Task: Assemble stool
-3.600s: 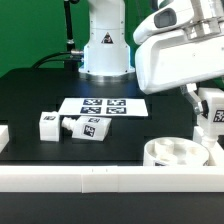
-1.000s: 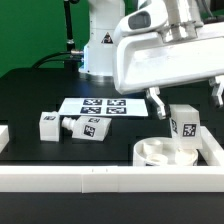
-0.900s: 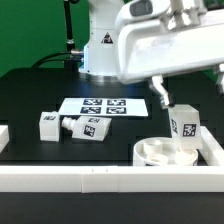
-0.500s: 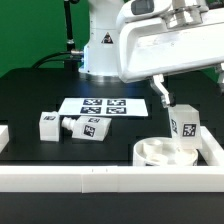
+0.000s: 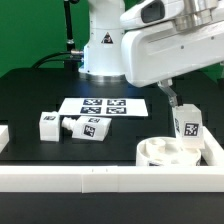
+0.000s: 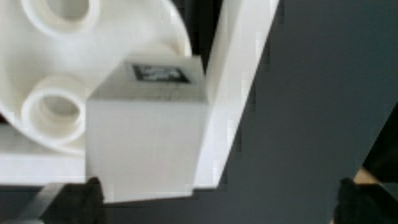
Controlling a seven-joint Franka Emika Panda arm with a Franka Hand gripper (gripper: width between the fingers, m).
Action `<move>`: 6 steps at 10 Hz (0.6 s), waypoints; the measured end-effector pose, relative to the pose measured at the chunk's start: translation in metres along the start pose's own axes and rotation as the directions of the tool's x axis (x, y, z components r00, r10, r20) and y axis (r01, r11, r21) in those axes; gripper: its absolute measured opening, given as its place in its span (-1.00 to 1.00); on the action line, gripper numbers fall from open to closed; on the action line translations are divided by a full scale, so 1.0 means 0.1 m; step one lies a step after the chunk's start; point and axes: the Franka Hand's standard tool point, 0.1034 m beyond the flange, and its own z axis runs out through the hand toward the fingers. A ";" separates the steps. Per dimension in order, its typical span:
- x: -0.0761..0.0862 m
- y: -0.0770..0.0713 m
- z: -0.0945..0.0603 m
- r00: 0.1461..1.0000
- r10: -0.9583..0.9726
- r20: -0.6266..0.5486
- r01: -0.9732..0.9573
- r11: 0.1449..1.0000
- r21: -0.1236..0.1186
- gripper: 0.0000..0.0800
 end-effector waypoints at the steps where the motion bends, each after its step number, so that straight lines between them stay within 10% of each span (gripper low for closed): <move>1: -0.01 -0.04 0.01 0.997 0.012 0.079 -0.014 1.000 0.026 0.62; 6: 0.09 0.01 0.01 0.935 -0.343 0.090 0.340 0.939 0.050 0.62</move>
Offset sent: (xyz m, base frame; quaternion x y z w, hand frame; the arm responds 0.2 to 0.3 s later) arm 0.0000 0.0000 0.0000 0.0000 0.0000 0.0000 1.0000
